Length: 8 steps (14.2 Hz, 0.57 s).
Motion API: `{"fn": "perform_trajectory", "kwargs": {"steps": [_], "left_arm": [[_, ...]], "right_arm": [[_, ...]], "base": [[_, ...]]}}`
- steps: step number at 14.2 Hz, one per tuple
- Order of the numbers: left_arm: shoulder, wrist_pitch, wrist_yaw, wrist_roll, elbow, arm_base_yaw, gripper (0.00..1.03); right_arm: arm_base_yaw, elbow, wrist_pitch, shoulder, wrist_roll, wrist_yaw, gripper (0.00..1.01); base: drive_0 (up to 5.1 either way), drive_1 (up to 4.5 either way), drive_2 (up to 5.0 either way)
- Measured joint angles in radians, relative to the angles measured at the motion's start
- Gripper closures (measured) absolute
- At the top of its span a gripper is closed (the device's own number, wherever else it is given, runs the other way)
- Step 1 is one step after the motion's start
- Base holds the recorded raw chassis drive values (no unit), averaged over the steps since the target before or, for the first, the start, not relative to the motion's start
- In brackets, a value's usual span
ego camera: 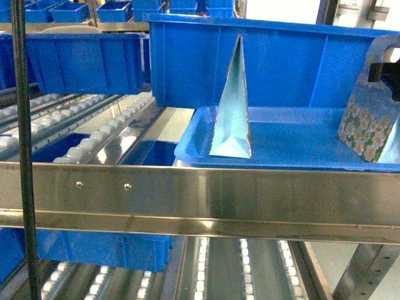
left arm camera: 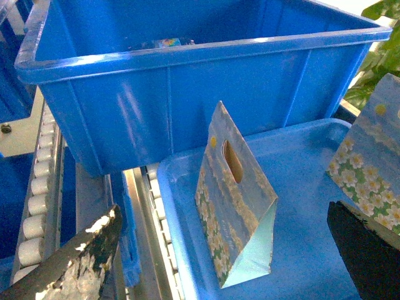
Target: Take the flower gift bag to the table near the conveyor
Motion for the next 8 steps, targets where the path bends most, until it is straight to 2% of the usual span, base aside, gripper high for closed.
{"fn": "perform_trajectory", "kwargs": {"steps": [3,8], "left_arm": [[0.000,0.000,0.000,0.000,0.000,0.000,0.05],[0.000,0.000,0.000,0.000,0.000,0.000,0.05]], "right_arm": [[0.000,0.000,-0.001,0.000,0.000,0.000,1.00],[0.000,-0.002,0.006,-0.086,-0.002,0.002,0.99]], "base": [[0.0,0.00,0.0],[0.0,0.00,0.0]]}}
